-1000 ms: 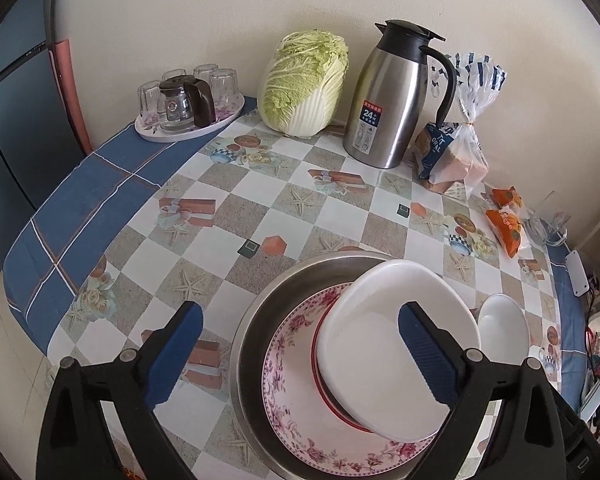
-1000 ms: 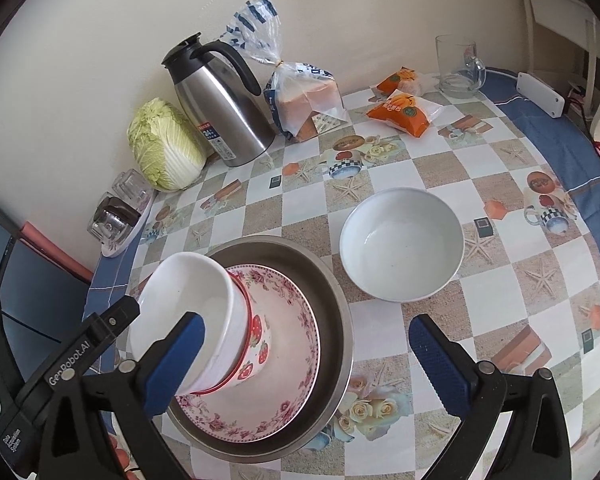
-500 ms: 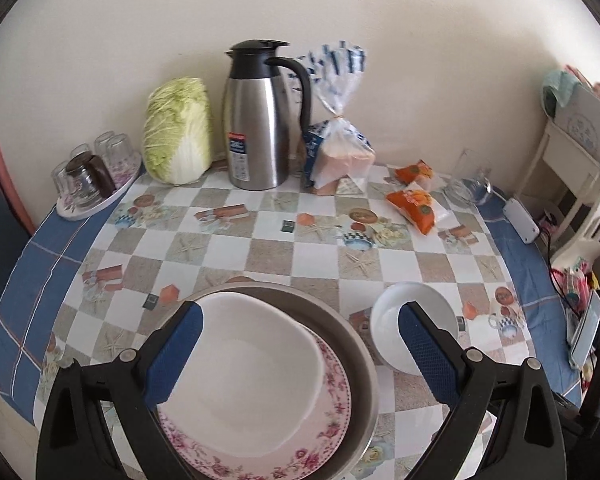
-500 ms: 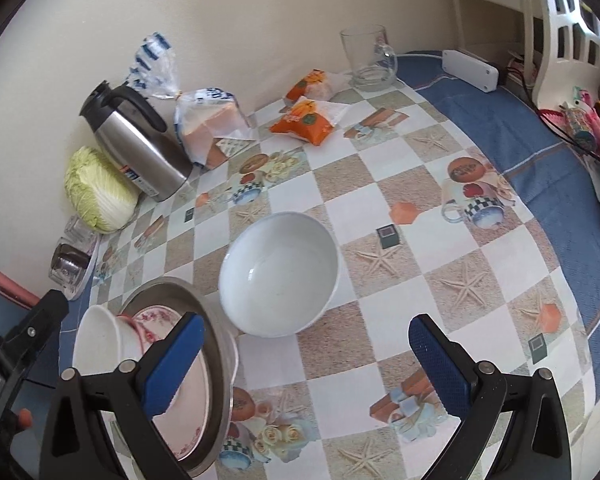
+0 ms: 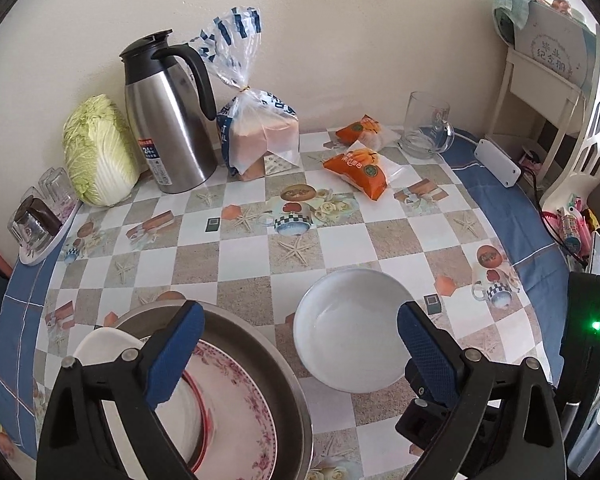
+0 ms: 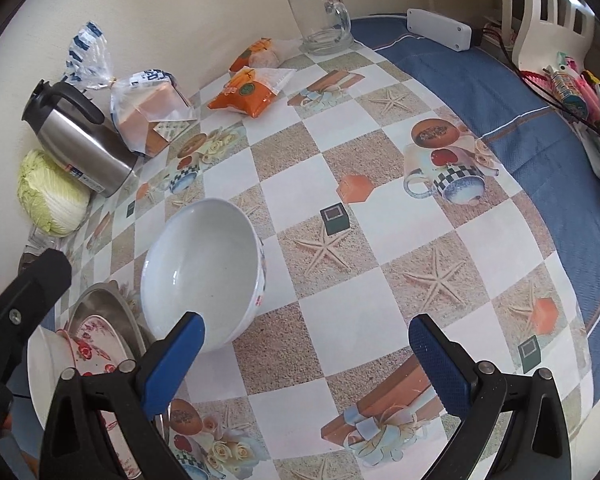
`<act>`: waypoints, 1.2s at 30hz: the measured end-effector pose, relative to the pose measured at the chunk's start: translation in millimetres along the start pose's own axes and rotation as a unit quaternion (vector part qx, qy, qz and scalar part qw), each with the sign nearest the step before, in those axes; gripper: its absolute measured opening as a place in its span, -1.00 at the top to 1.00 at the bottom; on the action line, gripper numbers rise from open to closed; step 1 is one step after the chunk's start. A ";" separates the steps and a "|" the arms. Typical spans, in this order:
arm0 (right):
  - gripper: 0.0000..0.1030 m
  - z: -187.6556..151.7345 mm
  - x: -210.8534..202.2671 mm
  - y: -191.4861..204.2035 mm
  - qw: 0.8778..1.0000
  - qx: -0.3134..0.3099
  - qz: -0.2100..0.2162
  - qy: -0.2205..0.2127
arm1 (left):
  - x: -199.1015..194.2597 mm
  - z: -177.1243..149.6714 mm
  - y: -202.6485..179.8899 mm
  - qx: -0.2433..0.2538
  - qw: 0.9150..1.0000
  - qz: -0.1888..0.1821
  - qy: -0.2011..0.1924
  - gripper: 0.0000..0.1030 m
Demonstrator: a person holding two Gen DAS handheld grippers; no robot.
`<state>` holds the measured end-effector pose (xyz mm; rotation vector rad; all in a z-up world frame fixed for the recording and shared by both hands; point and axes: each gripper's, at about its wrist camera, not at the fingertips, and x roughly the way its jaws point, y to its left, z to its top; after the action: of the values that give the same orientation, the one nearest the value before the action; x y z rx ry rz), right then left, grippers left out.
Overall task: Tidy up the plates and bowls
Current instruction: 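Move both grippers toward the large white round bowl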
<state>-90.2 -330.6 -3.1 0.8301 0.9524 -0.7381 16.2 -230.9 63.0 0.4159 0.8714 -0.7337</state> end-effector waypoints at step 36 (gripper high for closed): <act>0.18 6.6 19.9 5.2 1.000 -0.010 -0.019 -0.018 | 87.0 -12.6 -3.1 -0.029 0.994 -0.040 0.094 0.14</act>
<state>-75.5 -337.1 -17.5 0.7811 0.9435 -0.7732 44.4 -260.8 -14.8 0.4043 1.0896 -0.7479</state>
